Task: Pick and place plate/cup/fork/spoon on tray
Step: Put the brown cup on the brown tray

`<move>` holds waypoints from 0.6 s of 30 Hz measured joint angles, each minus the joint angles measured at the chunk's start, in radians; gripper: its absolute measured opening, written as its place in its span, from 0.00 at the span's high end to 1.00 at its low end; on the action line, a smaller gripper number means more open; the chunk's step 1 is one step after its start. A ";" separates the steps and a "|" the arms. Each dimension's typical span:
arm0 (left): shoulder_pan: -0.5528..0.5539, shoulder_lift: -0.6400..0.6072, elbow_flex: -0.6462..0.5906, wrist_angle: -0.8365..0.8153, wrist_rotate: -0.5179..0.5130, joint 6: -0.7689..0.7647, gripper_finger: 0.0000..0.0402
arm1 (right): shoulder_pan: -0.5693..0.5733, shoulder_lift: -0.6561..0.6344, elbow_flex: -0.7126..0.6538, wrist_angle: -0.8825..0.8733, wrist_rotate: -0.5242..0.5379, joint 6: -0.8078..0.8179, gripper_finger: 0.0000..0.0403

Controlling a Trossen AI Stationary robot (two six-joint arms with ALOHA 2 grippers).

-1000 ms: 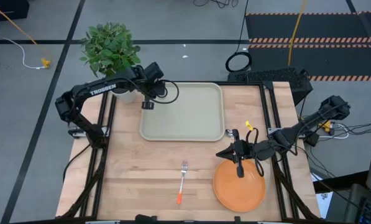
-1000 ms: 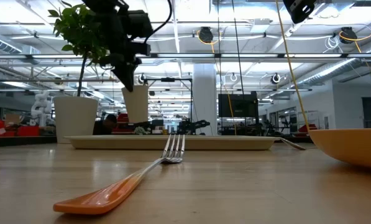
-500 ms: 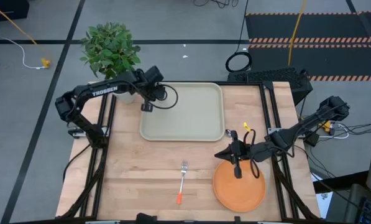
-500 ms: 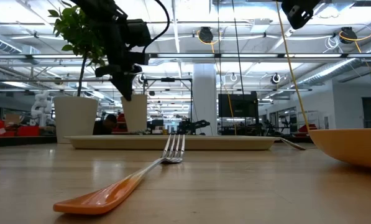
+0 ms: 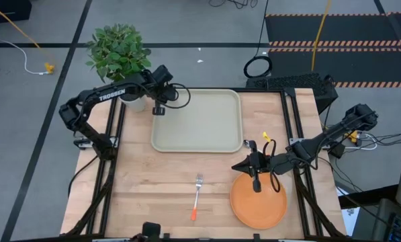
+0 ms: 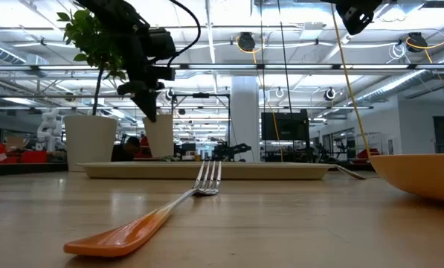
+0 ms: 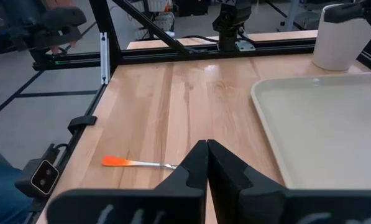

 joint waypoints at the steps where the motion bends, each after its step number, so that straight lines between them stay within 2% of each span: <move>1: 0.007 0.006 0.000 0.002 0.000 0.000 0.96 | 0.000 0.000 0.000 0.000 0.000 -0.005 1.00; 5: 0.019 0.049 -0.001 0.003 -0.001 0.032 0.93 | 0.000 0.000 0.000 0.000 0.000 -0.016 1.00; 11: 0.023 0.093 -0.001 0.007 -0.067 0.041 0.98 | 0.001 0.000 0.000 0.000 0.000 -0.008 1.00; 18: 0.023 0.090 -0.001 0.057 -0.118 0.043 0.90 | 0.000 0.000 0.000 0.000 0.000 -0.013 1.00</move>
